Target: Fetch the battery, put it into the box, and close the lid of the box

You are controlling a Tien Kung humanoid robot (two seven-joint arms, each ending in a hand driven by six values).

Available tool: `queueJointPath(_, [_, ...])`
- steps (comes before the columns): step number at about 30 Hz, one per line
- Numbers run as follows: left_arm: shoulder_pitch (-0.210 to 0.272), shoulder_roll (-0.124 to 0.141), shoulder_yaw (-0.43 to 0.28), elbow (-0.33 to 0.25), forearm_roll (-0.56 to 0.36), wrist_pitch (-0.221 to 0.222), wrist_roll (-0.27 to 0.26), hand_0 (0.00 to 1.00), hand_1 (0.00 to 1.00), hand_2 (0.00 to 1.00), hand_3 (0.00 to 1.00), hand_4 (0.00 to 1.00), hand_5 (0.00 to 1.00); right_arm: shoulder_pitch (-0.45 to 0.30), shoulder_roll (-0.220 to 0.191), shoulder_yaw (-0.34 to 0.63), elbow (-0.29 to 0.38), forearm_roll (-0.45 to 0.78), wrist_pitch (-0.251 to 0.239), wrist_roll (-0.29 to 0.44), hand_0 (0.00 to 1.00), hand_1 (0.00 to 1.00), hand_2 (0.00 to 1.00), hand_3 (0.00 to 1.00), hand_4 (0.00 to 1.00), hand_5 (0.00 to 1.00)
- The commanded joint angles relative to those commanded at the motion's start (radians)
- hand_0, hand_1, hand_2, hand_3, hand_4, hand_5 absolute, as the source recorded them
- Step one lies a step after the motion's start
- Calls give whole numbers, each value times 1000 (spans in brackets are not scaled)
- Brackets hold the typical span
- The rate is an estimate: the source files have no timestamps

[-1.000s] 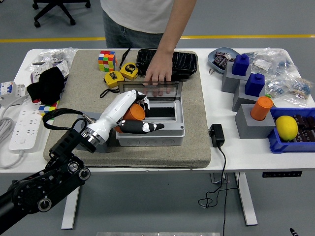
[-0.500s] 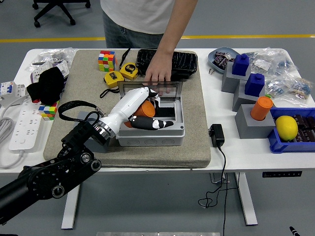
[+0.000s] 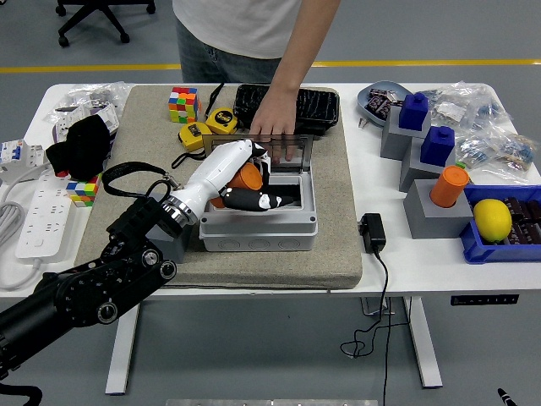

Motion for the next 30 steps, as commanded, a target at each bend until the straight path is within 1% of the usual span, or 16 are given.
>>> queueJointPath(5, [-15,-12,6,19,6,9,-5,43,2,30,31,966,380,2,0,-1,0,-1,1,0,849,809,766,772,998,998])
queueJointPath(9, [-12,-22,3,23,4,13,-8,43,2,31,30,971,384,3,-1,-2,0,-2,2,0,849,808,766,771,998,998])
queueJointPath(12, [-12,-22,6,25,4,16,-10,43,2,30,31,977,386,1,-1,-1,0,-5,3,-2,849,808,766,771,998,998])
queueJointPath(21, [-18,-22,9,70,7,30,-27,45,2,31,31,978,397,2,-4,-5,0,-4,4,-3,848,808,766,771,998,998])
queueJointPath(30, [-19,-29,9,78,-1,33,-34,52,7,36,37,993,408,1,-4,-8,0,-2,5,-3,847,808,766,771,998,998])
